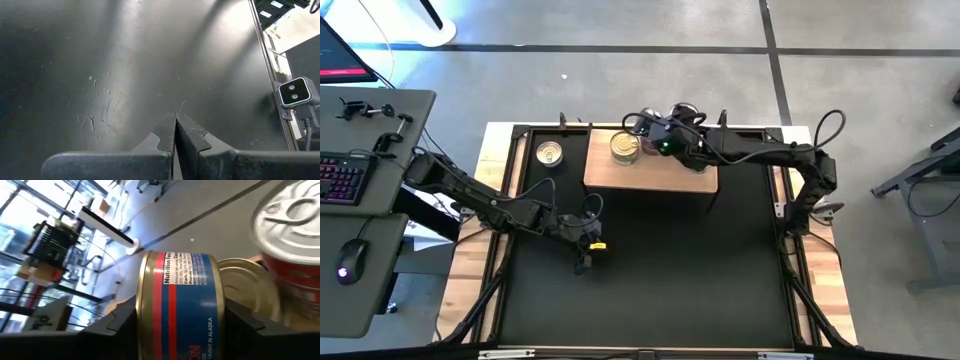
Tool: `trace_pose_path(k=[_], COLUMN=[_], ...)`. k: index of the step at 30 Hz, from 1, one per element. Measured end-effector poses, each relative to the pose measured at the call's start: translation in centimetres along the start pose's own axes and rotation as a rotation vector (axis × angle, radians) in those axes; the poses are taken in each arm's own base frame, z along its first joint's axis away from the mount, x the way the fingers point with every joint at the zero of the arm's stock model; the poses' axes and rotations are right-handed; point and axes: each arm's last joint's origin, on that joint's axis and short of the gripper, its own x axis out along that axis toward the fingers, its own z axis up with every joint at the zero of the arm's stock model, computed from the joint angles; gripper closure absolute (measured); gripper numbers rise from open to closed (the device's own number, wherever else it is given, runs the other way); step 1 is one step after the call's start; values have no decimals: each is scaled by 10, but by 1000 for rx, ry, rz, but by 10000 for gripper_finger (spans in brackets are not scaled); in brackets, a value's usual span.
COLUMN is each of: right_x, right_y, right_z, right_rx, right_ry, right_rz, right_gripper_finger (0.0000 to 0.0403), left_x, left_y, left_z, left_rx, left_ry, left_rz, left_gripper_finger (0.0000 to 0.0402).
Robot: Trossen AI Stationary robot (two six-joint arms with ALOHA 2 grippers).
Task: Stack canned seafood by type on shelf
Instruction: Stack the blue tuna can on top of the blue tuna can on the shelf
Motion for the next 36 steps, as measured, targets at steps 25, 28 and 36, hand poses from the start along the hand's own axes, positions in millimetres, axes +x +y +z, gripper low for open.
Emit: trace_pose_path(k=[25,28,36], right_x=[13,14,27], right_y=[-6,-5,-5], right_z=[8,8,1], right_rx=[-10,-5,8], right_ry=[21,20,15], right_rz=[-34,-29,-23], right_gripper_finger=[208,208,208], left_x=[0,0,0], left_y=[0,0,1], left_z=[-1,-1,-1], left_rx=[2,2,2], left_ry=[6,6,0], left_rz=[3,3,15], left_gripper_finger=[401,401,401])
